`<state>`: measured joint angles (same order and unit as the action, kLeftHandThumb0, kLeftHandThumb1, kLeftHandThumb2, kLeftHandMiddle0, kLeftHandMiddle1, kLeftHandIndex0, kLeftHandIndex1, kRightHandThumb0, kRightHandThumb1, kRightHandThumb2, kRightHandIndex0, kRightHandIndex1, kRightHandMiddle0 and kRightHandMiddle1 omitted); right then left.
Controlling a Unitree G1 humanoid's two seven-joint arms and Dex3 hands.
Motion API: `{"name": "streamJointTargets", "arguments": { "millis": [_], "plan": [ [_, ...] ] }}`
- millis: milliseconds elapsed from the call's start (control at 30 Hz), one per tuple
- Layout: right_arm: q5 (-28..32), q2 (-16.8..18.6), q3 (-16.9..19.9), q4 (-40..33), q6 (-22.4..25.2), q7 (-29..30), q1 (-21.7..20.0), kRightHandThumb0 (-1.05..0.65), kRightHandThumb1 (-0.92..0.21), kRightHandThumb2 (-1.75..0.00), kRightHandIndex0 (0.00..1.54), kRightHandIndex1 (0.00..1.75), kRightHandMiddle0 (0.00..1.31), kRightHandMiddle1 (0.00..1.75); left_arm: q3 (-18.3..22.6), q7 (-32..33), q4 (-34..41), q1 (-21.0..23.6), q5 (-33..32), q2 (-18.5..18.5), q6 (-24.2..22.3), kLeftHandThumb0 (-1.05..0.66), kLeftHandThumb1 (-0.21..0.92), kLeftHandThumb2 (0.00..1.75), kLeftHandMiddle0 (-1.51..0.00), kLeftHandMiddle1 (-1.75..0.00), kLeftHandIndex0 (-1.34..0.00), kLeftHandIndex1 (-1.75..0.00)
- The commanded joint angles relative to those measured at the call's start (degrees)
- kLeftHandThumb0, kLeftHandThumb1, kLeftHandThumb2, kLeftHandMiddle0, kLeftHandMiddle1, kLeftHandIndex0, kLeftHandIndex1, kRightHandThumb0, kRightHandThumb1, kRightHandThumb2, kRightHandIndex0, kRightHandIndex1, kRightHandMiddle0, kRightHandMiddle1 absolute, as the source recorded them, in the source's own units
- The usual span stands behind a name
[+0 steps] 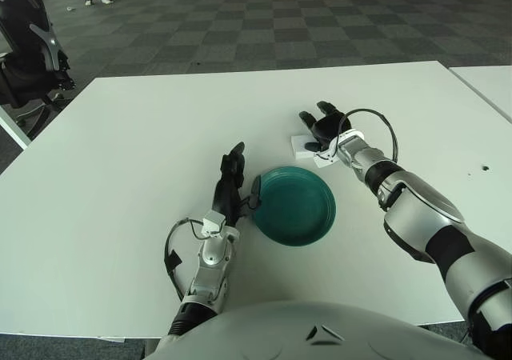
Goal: Put the charger into the plate.
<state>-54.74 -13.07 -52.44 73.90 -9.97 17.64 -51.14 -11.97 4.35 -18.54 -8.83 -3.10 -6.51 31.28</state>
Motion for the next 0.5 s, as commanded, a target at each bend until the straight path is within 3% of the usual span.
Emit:
{"name": "streamJointTargets", "arguments": {
  "millis": [0,200,467],
  "plan": [
    [0.19,-2.96,-0.72,0.21,-7.06,-6.26,7.48,-0.94,-0.92,-0.85,0.04,0.02,0.02,0.01,0.65,0.31,-10.4,-3.49,-3.76,-8.56,0.63,-0.71,0.92,0.81,-0.21,0.0,0.0,-0.53],
    [2.08,-5.4,1.32,-3.74,-10.1,-7.96,5.69,-0.93,-0.92,-0.84,0.08,0.03,0.05,0.03,0.6,-0.15,-10.61,-2.81,-4.17,-8.31,0.61,-0.72,0.92,0.82,-0.21,0.0,0.0,-0.51],
    [3.25,-8.0,3.57,-10.77,-11.12,-10.79,5.15,-0.93,-0.92,-0.83,0.09,0.02,0.08,0.06,1.15,-0.27,-10.53,-2.08,-6.17,-9.57,1.02,-0.71,0.92,0.79,-0.27,-0.02,0.0,-0.62]
  ]
}}
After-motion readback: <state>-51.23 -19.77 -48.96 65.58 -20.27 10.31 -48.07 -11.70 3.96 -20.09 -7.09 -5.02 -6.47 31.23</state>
